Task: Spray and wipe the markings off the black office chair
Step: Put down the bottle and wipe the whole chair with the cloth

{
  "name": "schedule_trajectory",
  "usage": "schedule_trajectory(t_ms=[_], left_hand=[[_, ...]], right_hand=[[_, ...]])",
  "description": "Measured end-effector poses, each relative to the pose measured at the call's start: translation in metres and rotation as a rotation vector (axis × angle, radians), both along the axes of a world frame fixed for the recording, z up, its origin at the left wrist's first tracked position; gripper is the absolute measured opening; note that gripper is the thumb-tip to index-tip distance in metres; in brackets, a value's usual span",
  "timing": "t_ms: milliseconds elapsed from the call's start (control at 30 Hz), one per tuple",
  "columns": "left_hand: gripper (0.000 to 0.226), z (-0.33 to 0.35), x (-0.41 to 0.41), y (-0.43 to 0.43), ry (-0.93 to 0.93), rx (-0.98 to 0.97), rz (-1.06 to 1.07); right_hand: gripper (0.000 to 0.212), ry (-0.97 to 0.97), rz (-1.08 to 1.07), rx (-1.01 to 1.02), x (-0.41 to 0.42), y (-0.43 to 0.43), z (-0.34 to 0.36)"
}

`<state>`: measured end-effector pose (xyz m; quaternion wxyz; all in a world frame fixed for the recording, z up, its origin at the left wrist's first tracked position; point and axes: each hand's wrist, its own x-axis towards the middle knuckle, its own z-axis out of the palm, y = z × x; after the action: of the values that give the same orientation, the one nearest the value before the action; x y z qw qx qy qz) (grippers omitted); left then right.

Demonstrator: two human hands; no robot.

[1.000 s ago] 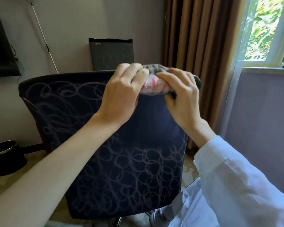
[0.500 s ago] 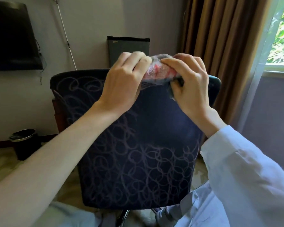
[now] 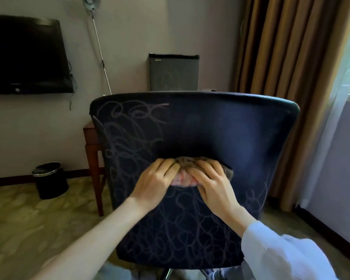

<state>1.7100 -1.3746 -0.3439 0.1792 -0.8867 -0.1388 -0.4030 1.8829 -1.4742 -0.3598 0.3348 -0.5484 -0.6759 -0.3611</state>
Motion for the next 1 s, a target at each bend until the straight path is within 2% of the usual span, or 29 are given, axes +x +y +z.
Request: schedule_trajectory(t_ms=[100, 233, 333, 433, 633, 733, 833, 1000], left_hand=[[0.031, 0.028, -0.003, -0.002, -0.073, 0.040, -0.017], [0.025, 0.108, -0.016, -0.009, -0.273, 0.161, 0.019], [0.027, 0.146, -0.029, -0.009, -0.313, 0.186, 0.036], [0.027, 0.136, -0.030, -0.002, -0.301, 0.162, 0.017], [0.033, 0.011, -0.014, 0.011, -0.136, -0.014, 0.015], [0.034, -0.027, -0.012, 0.009, -0.006, -0.043, -0.005], [0.031, -0.013, -0.011, 0.010, -0.036, -0.025, -0.036], [0.026, 0.102, -0.016, 0.000, -0.293, 0.197, -0.001]], right_hand=[[0.036, 0.025, 0.035, 0.061, -0.008, -0.003, 0.032], [0.032, -0.007, 0.046, 0.294, -0.025, -0.004, 0.120], [0.031, -0.052, 0.042, 0.359, -0.034, 0.000, 0.155], [0.032, -0.063, 0.035, 0.354, -0.035, 0.007, 0.142], [0.040, -0.115, -0.016, 0.106, -0.015, 0.014, 0.025], [0.038, -0.095, -0.002, -0.003, -0.013, 0.007, -0.019], [0.038, -0.043, 0.029, 0.007, -0.014, 0.003, 0.000], [0.033, -0.074, 0.038, 0.305, -0.025, -0.003, 0.117]])
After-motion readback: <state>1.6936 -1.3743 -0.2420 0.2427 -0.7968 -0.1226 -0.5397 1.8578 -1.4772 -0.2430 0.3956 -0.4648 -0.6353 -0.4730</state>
